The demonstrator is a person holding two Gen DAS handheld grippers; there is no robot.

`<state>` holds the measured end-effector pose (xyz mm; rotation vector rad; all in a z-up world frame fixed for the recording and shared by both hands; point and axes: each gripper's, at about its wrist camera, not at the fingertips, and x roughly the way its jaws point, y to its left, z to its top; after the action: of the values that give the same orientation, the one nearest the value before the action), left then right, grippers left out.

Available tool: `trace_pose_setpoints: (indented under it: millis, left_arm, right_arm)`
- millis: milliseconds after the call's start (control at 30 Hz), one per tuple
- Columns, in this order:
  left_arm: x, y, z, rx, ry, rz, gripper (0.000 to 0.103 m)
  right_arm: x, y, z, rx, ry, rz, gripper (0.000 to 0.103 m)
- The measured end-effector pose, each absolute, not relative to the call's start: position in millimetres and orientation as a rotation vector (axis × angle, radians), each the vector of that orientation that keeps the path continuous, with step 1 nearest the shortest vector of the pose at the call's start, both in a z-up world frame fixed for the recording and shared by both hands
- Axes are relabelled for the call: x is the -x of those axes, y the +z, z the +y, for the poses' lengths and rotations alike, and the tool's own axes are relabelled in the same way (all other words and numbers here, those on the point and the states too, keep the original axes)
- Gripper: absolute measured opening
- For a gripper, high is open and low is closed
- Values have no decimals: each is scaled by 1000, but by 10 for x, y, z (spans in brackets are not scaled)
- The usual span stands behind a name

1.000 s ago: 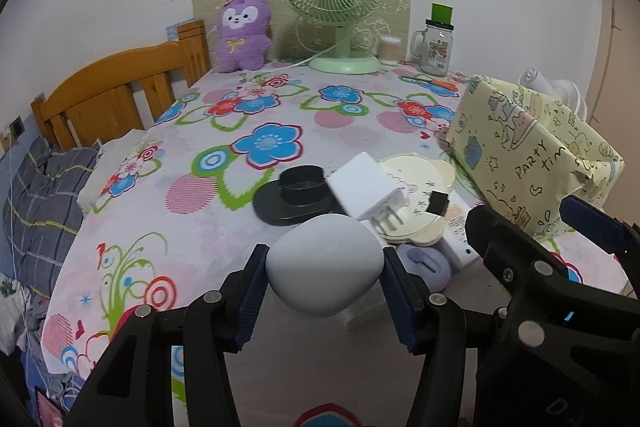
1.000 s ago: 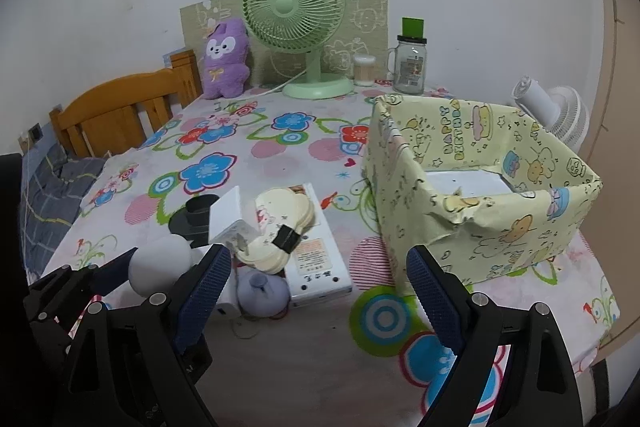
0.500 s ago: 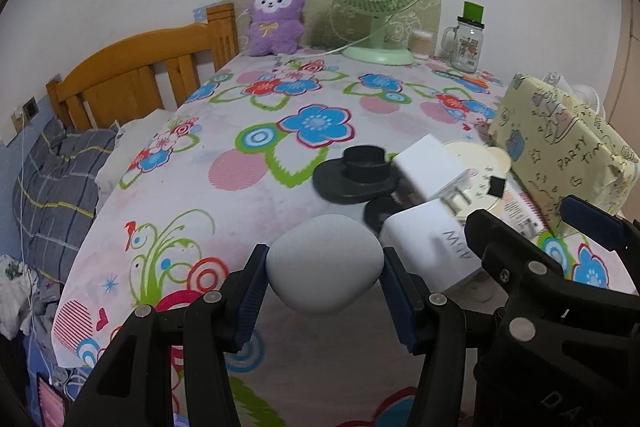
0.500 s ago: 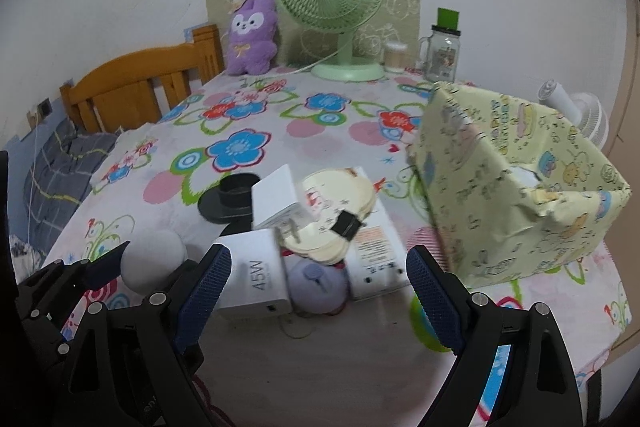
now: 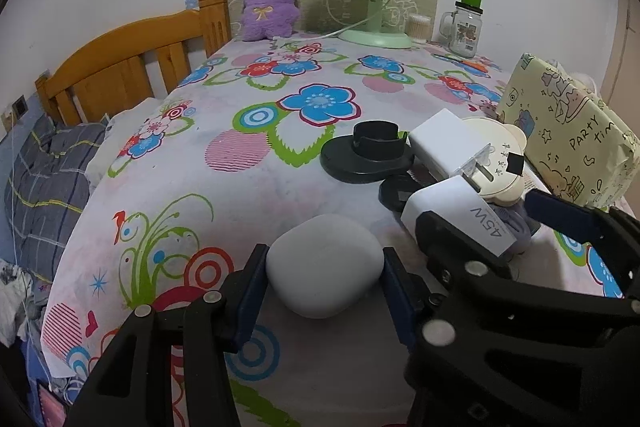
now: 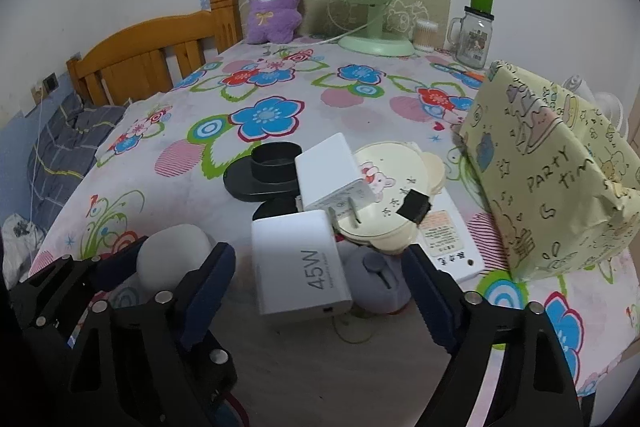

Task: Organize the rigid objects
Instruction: 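Close the right tool on the white wall charger, then carry the earbud case in the left tool while the right tool carries the charger toward the yellow box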

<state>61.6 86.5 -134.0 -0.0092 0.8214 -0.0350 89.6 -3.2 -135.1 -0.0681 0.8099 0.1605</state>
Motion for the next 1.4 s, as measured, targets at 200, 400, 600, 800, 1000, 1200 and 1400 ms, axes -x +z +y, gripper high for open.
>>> trace_pose_setpoints:
  millis: [200,400,600,800,1000,1200,1400]
  left_arm:
    - [-632,-1336,881,6,-42,821,57]
    - [-654,-1333,882,7,-51,823,57]
    - [-653,-1323,834,12,-70,832,57]
    - [-610,-1254,747,6,-90,823,57]
    - [-564,-1152,645,-5,-101,807,57]
    - [-510,-1054,544,-9,-107,791,57]
    - [-472,-947,467,-14,-113,780,57]
  right_arm:
    - [-945,-1394,11,50,161,820,70]
    - [-967,-1402,27,32,184,833,53]
    - [-950,-1383,-12,26,183,840,53]
    - [-895,-1311,-114,8,183,829,52]
    - [-833,-1217,-222,0,177,810,52]
    - [-767,-1121,-324,-2,172,793,51]
    - [-717,-1009,-410,-7,173,780,51]
